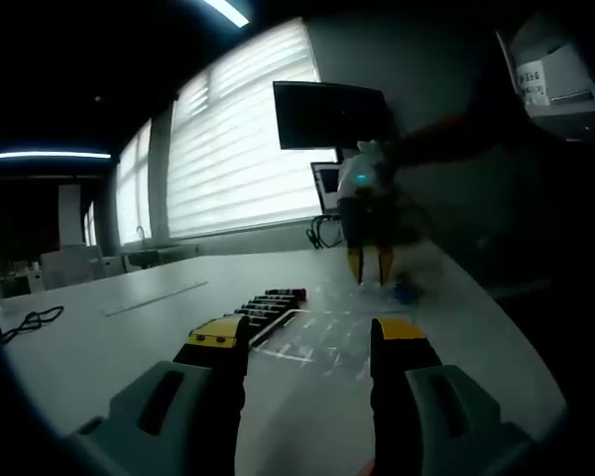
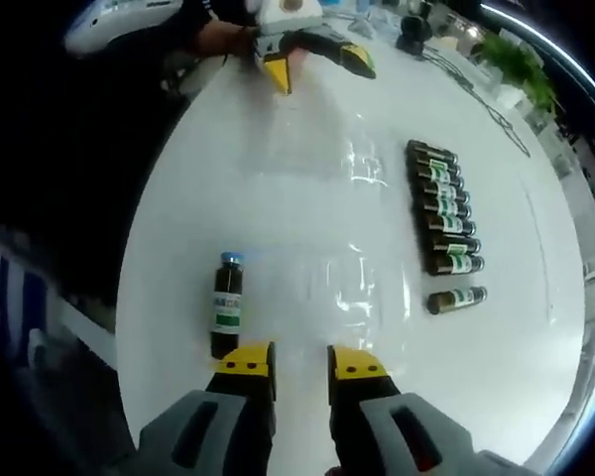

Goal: Grip medicine bottles put into box

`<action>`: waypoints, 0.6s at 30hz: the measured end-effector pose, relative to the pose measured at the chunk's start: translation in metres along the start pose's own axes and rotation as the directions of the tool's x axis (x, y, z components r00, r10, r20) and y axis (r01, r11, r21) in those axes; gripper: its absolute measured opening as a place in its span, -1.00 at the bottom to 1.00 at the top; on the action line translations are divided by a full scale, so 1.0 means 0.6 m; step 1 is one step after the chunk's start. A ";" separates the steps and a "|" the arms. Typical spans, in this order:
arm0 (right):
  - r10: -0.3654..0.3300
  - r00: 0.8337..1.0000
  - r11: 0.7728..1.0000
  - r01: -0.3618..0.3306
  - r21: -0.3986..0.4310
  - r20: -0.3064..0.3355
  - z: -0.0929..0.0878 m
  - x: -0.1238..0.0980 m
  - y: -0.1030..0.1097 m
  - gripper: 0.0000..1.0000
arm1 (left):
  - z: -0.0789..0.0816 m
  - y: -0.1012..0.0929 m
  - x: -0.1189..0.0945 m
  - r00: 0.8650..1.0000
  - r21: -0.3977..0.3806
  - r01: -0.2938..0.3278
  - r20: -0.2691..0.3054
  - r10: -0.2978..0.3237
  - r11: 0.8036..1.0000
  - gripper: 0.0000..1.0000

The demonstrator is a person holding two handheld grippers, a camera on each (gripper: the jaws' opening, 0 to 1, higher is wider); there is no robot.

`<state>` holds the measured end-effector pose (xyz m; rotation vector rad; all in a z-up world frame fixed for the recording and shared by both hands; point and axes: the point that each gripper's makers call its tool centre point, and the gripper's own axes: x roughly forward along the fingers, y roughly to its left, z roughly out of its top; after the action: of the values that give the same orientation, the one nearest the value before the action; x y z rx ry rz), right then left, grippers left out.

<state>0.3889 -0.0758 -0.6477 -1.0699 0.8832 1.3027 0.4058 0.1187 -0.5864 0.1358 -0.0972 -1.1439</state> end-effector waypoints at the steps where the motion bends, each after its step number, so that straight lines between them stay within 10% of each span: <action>1: -0.002 1.000 1.000 0.002 0.000 0.002 0.001 0.000 0.000 -0.57 | 0.000 0.000 0.000 1.000 0.000 0.000 0.000 0.000 1.000 -0.17; 12: -0.107 0.976 0.981 0.072 0.180 0.190 0.057 -0.040 -0.017 -0.57 | 0.000 0.001 -0.001 1.000 0.002 -0.003 0.000 0.003 1.000 -0.17; 18: -0.235 0.948 0.922 0.146 0.358 0.217 0.068 -0.050 -0.060 -0.71 | -0.001 0.002 -0.002 1.000 0.005 -0.005 -0.002 0.005 1.000 -0.16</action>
<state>0.4189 -0.0448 -0.6034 -0.6801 0.7512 1.0483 0.4065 0.1202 -0.5868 0.1410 -0.0992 -1.1382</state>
